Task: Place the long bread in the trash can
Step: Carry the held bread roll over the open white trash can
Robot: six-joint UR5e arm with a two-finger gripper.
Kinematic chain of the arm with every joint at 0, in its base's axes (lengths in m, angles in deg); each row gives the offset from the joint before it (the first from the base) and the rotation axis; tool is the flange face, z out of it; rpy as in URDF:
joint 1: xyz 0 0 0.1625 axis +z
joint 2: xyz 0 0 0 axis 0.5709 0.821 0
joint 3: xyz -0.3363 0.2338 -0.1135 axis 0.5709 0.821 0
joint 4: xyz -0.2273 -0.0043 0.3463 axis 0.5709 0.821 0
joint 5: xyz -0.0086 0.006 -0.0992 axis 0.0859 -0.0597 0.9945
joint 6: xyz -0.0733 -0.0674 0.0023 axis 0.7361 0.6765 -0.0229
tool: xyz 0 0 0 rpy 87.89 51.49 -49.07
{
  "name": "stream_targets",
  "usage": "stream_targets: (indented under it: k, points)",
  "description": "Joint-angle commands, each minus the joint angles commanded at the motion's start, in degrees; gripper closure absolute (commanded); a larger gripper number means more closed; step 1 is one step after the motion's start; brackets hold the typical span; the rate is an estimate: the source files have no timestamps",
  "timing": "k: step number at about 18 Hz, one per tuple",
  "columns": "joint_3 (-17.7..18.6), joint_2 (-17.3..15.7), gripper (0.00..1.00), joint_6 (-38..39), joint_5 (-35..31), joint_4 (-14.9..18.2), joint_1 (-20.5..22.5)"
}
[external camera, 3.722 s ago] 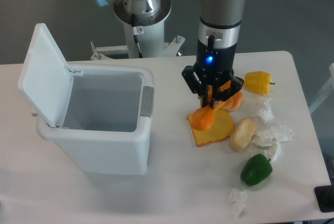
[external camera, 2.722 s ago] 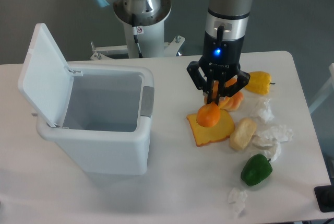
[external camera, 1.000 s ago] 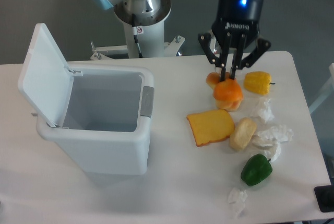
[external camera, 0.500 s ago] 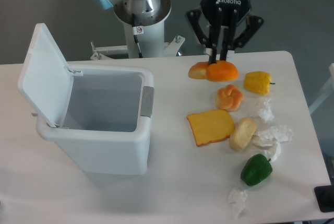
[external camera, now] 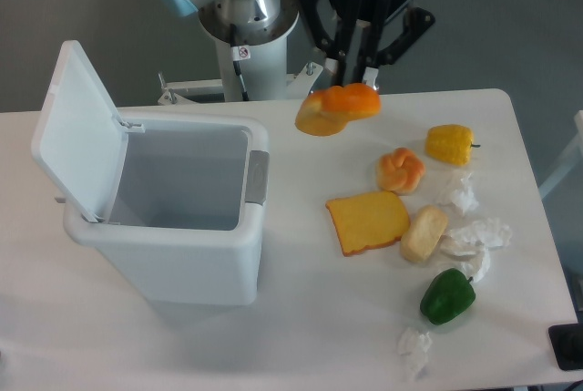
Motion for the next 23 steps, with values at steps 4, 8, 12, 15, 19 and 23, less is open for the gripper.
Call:
stream_targets:
  k: [4,8,12,15,19,23]
  points:
    - [0.0,0.0,0.97,-0.09,0.09,-0.09,-1.84]
    - [0.18,-0.09,0.97,-0.26,0.09,-0.09,-3.34]
    - [0.18,-0.09,0.97,-0.53,0.09,-0.26,-4.39]
    - [0.18,-0.09,0.97,-0.53,0.0,-0.35,-5.36]
    - [0.18,0.26,0.97,-0.61,0.09,-0.44,-7.38]
    - [0.09,0.79,0.97,-0.61,0.09,-0.44,-9.23]
